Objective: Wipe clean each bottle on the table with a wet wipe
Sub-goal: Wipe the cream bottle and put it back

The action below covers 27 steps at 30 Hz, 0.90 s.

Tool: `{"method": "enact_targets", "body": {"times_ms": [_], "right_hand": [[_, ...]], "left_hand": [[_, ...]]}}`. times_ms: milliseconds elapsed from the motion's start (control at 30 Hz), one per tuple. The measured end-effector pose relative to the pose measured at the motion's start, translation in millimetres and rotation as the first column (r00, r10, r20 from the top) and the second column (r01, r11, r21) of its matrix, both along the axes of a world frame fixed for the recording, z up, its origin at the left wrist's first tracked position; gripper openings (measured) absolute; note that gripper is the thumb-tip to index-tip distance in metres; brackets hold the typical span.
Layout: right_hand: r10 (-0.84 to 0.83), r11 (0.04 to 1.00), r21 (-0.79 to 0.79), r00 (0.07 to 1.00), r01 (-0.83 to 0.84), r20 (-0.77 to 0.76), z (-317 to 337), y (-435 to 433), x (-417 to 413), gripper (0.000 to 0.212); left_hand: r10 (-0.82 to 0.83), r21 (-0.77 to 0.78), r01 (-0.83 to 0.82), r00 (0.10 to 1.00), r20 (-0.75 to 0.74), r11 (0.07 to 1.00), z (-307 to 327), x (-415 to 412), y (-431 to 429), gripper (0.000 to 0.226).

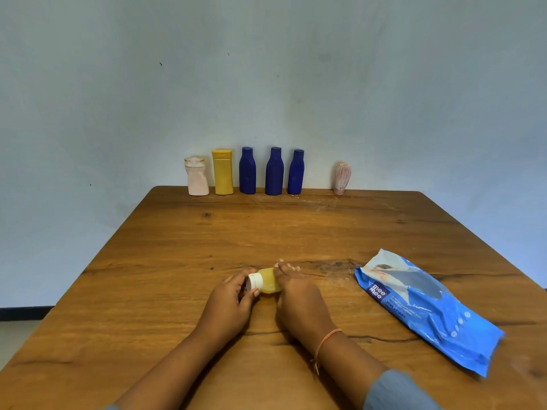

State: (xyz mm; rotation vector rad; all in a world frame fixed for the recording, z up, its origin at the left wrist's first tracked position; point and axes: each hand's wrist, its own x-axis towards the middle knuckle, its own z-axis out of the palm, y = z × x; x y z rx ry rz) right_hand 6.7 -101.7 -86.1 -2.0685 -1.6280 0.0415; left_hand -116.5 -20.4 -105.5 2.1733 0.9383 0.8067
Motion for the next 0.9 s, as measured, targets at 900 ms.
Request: {"method": "enact_targets", "body": {"times_ms": [900], "right_hand": [[0.144, 0.989, 0.031, 0.984, -0.148, 0.102, -6, -2, 6, 0.051]], "left_hand": [[0.011, -0.086, -0.005, 0.998, 0.068, 0.996, 2, 1, -1, 0.035]]}}
